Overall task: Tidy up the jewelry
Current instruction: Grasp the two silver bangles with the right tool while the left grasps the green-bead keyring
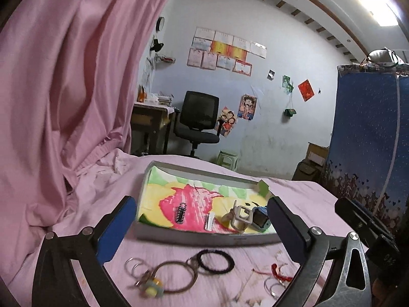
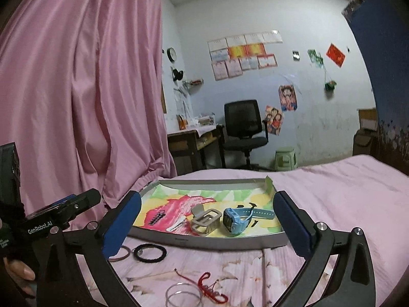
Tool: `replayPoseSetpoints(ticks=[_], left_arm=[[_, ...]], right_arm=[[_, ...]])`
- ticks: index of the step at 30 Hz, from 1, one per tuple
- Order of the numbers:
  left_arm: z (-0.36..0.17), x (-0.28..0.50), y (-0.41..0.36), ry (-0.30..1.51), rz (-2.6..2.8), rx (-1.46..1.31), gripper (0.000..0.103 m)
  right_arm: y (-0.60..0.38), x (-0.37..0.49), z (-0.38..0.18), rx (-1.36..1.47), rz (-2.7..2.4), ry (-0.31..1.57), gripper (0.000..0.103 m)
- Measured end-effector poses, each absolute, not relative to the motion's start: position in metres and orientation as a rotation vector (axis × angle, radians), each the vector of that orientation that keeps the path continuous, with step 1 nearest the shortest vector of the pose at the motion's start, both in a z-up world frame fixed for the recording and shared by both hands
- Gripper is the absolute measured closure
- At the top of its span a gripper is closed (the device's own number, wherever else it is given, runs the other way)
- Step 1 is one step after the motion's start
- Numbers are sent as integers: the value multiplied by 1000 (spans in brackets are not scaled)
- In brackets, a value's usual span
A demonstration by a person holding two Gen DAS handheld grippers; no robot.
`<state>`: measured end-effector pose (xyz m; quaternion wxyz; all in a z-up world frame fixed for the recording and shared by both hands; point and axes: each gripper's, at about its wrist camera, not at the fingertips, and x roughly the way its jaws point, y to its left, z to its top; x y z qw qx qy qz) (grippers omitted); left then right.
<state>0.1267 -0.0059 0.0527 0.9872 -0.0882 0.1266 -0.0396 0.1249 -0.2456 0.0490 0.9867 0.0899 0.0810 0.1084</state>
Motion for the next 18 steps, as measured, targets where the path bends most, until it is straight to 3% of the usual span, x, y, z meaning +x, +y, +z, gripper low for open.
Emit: replayPoseSetpoints(ticks=[9,18], left_arm=[[46,86,9,228,-51,-125,0],[20,79,20,339,-48,-95,0]], right_arm=[[-239,95,42,116,227,207,1],[-237,96,25,77,271,355,1]])
